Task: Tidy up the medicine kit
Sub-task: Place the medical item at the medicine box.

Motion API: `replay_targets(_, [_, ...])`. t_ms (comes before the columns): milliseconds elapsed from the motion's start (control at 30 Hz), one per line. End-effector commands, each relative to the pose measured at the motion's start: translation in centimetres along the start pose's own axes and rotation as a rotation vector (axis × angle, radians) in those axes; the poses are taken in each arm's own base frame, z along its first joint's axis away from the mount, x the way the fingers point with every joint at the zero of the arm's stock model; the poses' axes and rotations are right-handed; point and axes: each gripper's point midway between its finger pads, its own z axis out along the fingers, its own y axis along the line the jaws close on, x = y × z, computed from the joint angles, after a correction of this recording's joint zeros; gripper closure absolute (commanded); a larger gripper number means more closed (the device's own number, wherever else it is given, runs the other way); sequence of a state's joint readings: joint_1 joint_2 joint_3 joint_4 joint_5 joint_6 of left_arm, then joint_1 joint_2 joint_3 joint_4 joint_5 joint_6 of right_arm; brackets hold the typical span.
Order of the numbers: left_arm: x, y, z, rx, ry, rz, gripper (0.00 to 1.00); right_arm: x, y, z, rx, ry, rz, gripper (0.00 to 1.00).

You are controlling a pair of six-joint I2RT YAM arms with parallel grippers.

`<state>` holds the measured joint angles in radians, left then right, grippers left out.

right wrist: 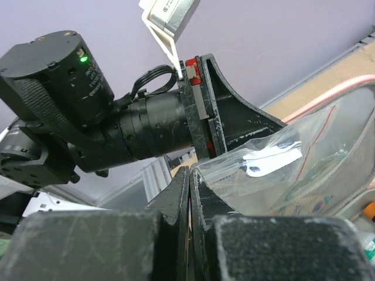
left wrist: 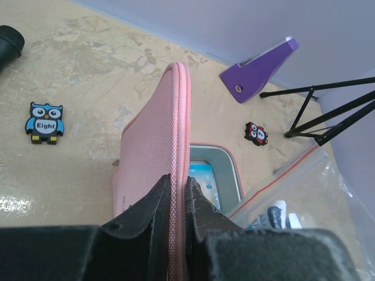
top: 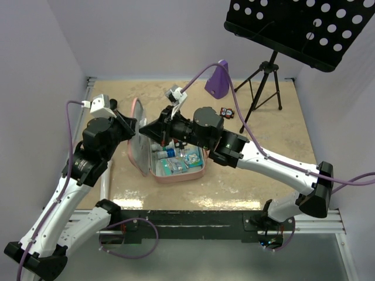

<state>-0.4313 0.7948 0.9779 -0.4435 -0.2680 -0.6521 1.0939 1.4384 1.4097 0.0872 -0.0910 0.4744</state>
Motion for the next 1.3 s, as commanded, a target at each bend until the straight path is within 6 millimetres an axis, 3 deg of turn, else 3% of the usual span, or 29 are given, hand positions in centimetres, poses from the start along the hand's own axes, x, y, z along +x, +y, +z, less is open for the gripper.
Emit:
replay_targets(0, [-2.8,-1.7,-1.2,0.058,-0.069,-0.022,1.00,-2.2,1.2,0.7,-0.077,-0.067,-0.045,1.00])
replay_targets(400, [-3.3,-0.3,-2.1,-0.003,-0.090,-0.004,1.00,-0.4,0.3,2.3,-0.121,-0.058,-0.062,1.00])
replay_targets(967, [-3.4,0.5,-2.4,-0.038,-0.102,0.016,1.00,6.0,-2.0,3.6,-0.153,0.059,-0.036,1.00])
replay_targets(1233, [-3.8,0.3,-2.5,-0.028,-0.109,0.014,1.00,9.9,-5.9,4.0,0.001,0.208,-0.085,1.00])
replay_targets(1267, [-3.7,0.3,-2.4,-0.028,-0.106,0.013,1.00,10.2,-6.4,4.0,0.023,0.222,-0.090,0.93])
